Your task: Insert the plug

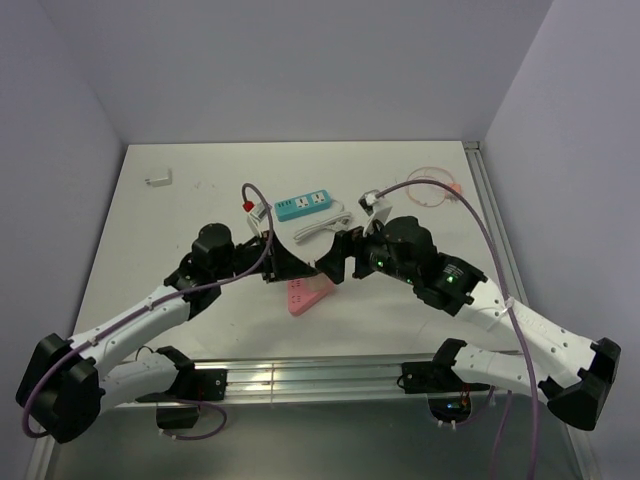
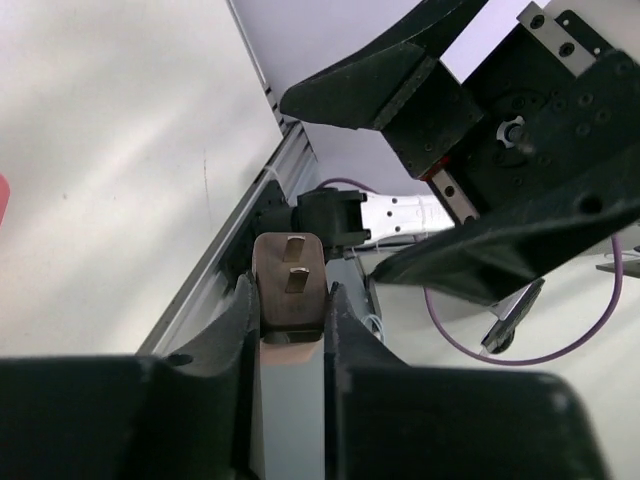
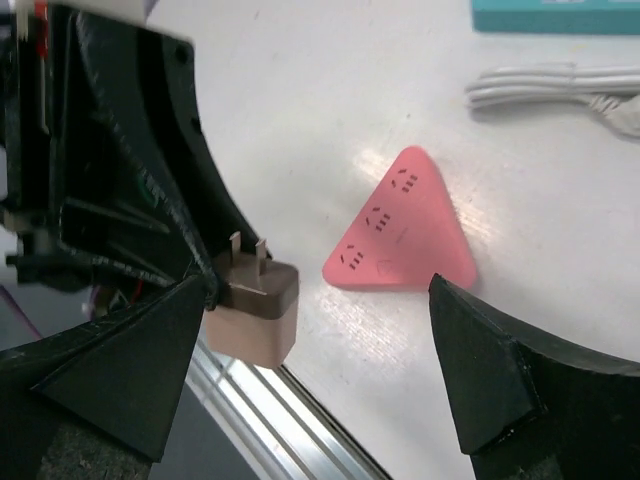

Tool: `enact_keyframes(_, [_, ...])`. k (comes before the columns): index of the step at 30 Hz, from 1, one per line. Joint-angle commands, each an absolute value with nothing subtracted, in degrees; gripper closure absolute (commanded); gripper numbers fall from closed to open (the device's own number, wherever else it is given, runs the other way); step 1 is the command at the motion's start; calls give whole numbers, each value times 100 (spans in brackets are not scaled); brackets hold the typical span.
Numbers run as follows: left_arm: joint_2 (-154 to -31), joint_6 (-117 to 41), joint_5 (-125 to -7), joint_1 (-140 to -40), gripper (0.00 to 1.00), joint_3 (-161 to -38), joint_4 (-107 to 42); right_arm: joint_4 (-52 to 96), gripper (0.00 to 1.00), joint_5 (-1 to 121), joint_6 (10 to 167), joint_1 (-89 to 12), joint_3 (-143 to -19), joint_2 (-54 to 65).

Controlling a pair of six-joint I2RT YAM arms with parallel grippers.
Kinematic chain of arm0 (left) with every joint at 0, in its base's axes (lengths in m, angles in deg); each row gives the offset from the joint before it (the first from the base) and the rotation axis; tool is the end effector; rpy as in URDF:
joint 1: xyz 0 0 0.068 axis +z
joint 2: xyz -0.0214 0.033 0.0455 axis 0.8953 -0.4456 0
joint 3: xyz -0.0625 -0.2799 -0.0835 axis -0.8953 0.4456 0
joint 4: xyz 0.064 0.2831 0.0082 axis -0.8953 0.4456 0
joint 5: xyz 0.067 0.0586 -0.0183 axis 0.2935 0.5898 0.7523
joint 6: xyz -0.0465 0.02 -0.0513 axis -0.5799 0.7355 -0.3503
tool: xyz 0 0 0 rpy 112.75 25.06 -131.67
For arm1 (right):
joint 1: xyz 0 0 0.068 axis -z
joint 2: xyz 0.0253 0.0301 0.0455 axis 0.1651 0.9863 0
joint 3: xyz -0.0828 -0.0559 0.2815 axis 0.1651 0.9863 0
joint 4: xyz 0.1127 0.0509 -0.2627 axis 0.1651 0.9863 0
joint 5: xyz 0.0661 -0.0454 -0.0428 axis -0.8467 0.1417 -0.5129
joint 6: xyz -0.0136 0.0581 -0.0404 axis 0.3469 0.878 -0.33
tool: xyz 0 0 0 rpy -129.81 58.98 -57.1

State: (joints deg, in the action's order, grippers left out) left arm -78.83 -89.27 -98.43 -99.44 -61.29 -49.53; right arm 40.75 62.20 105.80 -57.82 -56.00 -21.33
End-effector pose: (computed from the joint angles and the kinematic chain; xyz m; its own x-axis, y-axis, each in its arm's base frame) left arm 0.1987 -0.1916 0.2742 -0.9175 -0.1695 -0.3598 0.3272 0.1930 -0.9250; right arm 0.1636 0.1919 0.3408 -0.5573 -0.0187 -0.8301 -0.6272 0.6646 0.4061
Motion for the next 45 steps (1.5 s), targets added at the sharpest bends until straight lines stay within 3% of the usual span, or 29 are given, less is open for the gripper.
enact_keyframes(1, [-7524,-8711,-9454,-9958,100,-6273,-5045,4312,1,6916,11315,-5732,-6037,-2309])
enact_keyframes(12, [-7093,-8956,-8987,-9940,100,-6080,-5142,3645,16,5115,11677,-5635,-5739,-2590])
enact_keyframes(23, [-7005,-9282,-9320,-9940,100,-5808,-5854,3224,26,4446,11273,-5600,-5422,-2512])
enact_keyframes(33, [-6504,-9791,-8873,-9940,100,-5544,-6627,2310,33,4560,12098,-5503,-4956,-2520])
enact_keyframes(41, [-6521,-10187,-8679,-9931,100,-5359,-7419,439,42,4288,13100,-5503,-4473,-2477])
enact_keyframes(45, [-6592,-10249,-8705,-9931,100,-5341,-7577,-38,52,4015,13356,-5503,-4454,-2283])
